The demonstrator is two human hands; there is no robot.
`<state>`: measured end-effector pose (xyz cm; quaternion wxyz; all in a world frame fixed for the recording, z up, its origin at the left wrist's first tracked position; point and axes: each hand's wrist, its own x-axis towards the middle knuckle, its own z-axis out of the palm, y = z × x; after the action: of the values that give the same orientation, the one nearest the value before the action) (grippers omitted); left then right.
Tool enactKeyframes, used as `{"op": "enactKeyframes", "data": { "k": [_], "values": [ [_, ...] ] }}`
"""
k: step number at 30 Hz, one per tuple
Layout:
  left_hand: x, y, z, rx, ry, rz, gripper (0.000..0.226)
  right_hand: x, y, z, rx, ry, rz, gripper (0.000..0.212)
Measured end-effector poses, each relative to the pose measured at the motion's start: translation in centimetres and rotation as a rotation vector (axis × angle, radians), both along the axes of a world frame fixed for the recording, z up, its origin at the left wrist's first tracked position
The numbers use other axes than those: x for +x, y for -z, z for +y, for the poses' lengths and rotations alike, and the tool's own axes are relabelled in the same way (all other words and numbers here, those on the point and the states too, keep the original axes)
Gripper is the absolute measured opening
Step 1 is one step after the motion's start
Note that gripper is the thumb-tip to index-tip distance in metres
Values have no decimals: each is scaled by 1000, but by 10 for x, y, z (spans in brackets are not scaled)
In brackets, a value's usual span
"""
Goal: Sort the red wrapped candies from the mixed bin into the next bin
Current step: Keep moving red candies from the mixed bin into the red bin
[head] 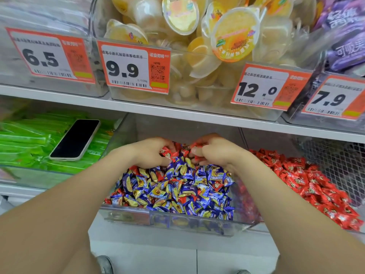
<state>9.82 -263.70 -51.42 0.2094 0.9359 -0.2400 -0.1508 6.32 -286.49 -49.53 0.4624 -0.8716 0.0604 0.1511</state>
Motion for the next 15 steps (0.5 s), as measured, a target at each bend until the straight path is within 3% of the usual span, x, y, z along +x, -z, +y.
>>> {"op": "enactKeyframes", "data": {
  "k": [2,4,11,15],
  "values": [
    [-4,-4,0,-5,7,-6,39,-2,0,-3,112,78,77,21],
    [-7,-6,0,-20,-2,2,42,-3,-1,-5,90,127,101,27],
    [-7,-11,2,-117,-168,-121,26,-3,-6,12,-446,-35,-25,29],
    [-1,-8,2,-150,-238,-201,20,3,1,27,-588,-125,-163,32]
  ]
}}
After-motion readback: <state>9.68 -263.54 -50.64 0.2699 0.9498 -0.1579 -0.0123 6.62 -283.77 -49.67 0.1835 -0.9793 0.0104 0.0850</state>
